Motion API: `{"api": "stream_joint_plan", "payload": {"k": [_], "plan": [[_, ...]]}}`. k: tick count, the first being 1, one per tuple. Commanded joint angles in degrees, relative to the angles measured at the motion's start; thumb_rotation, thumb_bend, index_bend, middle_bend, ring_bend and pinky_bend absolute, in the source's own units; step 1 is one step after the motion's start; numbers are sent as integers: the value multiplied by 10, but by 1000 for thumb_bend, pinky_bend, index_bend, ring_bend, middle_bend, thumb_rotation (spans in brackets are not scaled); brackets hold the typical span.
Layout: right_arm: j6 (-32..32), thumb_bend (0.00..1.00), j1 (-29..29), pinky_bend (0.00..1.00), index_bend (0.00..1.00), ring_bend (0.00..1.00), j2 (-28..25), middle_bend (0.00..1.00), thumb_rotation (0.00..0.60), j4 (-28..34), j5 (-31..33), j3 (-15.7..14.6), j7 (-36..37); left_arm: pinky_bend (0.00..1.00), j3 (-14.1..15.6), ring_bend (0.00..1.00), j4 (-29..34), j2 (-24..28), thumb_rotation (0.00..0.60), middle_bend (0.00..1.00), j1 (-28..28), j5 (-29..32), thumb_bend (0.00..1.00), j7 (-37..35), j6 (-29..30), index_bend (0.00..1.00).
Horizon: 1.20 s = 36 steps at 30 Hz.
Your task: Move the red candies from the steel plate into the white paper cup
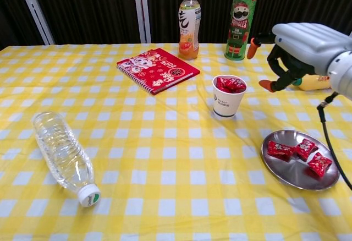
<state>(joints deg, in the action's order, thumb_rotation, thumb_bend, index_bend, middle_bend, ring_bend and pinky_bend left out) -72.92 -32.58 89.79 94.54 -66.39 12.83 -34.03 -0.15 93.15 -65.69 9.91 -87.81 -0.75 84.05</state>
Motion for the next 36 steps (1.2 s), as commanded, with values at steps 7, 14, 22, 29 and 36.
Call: {"api": "stream_joint_plan", "payload": {"k": [7,14,22,29,36], "plan": [[-21,350,56,852,396,799,9,799,600,-12,-5,-76,1,0,-1,0,2,-2,600,0,-1,-7,77,8,2,0],[-12,351,69,852,400,800,31,799,600,-42,-7,-95,9,0,-2,0,0,-3,600,0,-3,-8,77,9,2,0],[10,350,64,852,405,800,54,799,600,-67,4,-88,9,0,-3,0,-1,-2,600,0,-4,-5,77,8,-2,0],[28,351,63,852,414,800,68,799,600,-90,18,-86,4,0,-5,0,-3,-1,600,0,-3,-3,77,2,-8,0],[44,351,63,852,540,799,77,799,600,-118,33,-78,13,0,-6,0,1,1,600,0,-3,0,77,2,-12,0]]}}
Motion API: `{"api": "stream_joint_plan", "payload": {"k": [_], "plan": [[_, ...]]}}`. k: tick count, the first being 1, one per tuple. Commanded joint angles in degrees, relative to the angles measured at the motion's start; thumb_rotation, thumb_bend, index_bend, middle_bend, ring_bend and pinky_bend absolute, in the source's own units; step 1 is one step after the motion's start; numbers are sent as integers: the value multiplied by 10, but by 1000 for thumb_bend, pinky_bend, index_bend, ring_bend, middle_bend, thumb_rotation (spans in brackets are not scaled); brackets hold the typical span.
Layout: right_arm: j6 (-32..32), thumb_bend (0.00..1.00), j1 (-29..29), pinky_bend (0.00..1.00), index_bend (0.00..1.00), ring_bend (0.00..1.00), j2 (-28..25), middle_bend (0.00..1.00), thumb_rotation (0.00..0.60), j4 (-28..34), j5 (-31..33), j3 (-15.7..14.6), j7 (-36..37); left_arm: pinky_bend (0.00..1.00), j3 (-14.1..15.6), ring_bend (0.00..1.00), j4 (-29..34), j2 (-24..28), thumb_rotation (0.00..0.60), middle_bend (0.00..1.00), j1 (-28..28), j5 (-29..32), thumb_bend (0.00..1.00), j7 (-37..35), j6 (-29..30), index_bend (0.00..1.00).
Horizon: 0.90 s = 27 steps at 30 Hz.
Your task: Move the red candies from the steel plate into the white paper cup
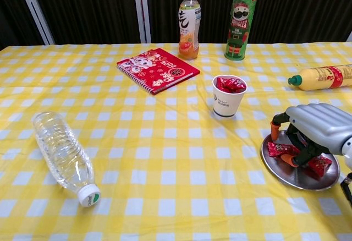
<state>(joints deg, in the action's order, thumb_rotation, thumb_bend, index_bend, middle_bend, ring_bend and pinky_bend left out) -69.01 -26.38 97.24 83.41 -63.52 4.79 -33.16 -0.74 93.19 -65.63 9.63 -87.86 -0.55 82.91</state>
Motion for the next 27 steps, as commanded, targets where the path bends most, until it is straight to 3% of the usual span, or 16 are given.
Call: {"api": "stream_joint_plan", "payload": {"k": [1,5,11,17,22,27], "plan": [[6,351,1,852,571,799,3,799,600,-10,5,2,7,0,-1,0,1,0,600,0,0,2,77,0,-2,0],[12,383,2,852,642,800,6,799,600,-22,1,2,20,0,-1,0,3,1,600,0,1,3,77,1,-4,0],[7,428,4,852,656,800,3,799,600,-18,-15,4,34,0,-2,0,3,0,600,0,0,2,77,1,-4,0],[-20,428,5,852,656,799,-22,799,600,24,-47,15,40,0,-2,0,3,1,600,0,-1,0,77,-1,-3,0],[-34,428,-8,852,656,800,-56,799,600,78,-60,48,29,0,-2,0,3,0,600,0,-2,-1,77,0,-3,0],[-17,427,-34,852,656,800,-85,799,600,127,-31,97,16,0,-3,0,5,-1,600,0,-1,2,77,5,-6,0]]}}
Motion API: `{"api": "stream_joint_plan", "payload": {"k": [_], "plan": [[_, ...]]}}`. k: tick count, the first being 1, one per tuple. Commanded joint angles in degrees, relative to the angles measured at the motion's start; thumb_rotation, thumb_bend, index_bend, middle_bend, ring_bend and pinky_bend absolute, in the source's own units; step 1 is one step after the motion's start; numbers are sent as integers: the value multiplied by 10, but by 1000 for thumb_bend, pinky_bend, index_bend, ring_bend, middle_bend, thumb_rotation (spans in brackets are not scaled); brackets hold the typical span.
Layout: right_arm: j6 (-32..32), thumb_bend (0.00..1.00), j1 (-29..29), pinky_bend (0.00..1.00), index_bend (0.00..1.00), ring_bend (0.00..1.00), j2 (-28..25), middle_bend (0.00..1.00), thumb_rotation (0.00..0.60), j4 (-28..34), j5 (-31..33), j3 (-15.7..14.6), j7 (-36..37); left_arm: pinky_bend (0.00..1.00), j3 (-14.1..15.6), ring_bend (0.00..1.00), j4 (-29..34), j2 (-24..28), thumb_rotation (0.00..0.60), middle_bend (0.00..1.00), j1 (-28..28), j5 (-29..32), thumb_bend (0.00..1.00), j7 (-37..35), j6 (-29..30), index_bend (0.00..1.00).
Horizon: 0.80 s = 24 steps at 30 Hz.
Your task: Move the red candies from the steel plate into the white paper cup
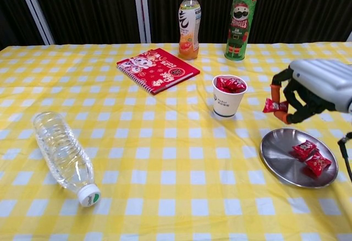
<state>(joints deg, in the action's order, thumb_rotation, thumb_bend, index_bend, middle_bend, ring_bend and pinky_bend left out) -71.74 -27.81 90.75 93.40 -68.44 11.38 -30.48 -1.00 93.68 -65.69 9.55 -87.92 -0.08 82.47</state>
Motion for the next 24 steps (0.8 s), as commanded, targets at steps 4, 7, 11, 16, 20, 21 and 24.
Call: {"api": "stream_joint_plan", "payload": {"k": [4,7,11,16,20,21,24], "plan": [[30,428,-43,852,656,800,-26,799,600,33,44,56,-30,0,-1,0,1,0,600,0,0,6,77,0,-5,0],[46,428,-61,852,656,800,-21,799,600,29,66,69,-40,0,-2,0,3,1,600,0,1,7,77,0,-8,0],[62,428,-82,852,656,800,-6,799,600,12,85,73,-47,0,-4,0,7,3,600,0,4,12,77,-1,-14,0],[78,428,-104,852,656,800,16,799,600,-20,101,75,-49,0,-4,0,14,8,600,0,5,16,77,-4,-20,0],[85,427,-118,852,656,800,30,799,600,-44,109,75,-49,0,-5,0,19,10,600,0,6,20,77,-7,-24,0],[87,427,-122,852,656,800,34,799,600,-51,112,75,-49,0,-5,0,20,11,600,0,6,20,77,-7,-25,0],[91,427,-130,852,634,799,41,799,600,-64,116,77,-46,0,-5,0,21,13,600,0,6,22,77,-9,-27,0]]}}
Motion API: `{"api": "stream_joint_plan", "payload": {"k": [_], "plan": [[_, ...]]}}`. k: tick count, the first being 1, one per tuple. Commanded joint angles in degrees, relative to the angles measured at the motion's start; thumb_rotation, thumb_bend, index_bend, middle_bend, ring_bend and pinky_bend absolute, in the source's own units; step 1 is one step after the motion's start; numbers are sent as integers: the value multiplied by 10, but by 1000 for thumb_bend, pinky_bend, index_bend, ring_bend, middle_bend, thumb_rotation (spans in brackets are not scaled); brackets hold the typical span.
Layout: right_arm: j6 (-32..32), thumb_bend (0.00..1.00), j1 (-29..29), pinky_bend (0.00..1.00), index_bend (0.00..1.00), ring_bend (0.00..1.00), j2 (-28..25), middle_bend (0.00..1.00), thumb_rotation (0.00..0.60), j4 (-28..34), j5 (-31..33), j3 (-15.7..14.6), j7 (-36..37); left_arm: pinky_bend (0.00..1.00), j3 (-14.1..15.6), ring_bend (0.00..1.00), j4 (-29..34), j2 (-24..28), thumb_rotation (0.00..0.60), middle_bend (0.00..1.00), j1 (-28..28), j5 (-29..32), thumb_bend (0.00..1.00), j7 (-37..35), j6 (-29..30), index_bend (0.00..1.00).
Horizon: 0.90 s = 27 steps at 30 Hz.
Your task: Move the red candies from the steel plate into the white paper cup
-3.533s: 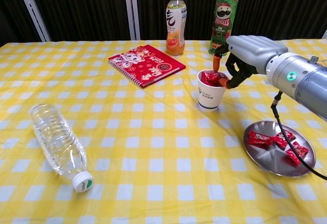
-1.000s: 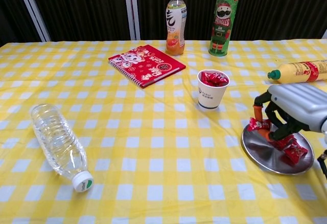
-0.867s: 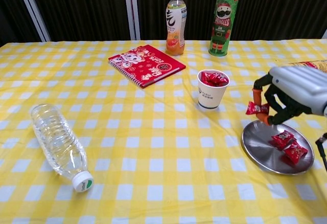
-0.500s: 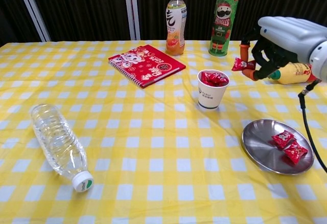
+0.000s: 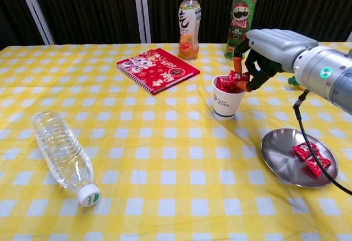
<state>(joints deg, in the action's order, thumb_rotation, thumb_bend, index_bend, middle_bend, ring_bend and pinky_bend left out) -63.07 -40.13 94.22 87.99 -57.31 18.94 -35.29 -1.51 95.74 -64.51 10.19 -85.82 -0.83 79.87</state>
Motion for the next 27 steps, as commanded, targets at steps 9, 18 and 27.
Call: {"api": "stream_joint_plan", "payload": {"k": [9,18,27], "plan": [[9,428,-24,852,530,799,20,799,600,-42,17,-1,6,0,1,0,0,4,600,0,0,2,77,-7,-4,0],[0,424,-24,852,404,800,21,799,600,-47,13,-14,10,0,1,0,0,5,600,0,-1,2,77,-7,-5,0],[-26,406,-15,852,336,800,9,799,600,-29,6,-23,2,0,1,0,-1,4,600,0,-1,-2,77,-9,-2,0]]}}
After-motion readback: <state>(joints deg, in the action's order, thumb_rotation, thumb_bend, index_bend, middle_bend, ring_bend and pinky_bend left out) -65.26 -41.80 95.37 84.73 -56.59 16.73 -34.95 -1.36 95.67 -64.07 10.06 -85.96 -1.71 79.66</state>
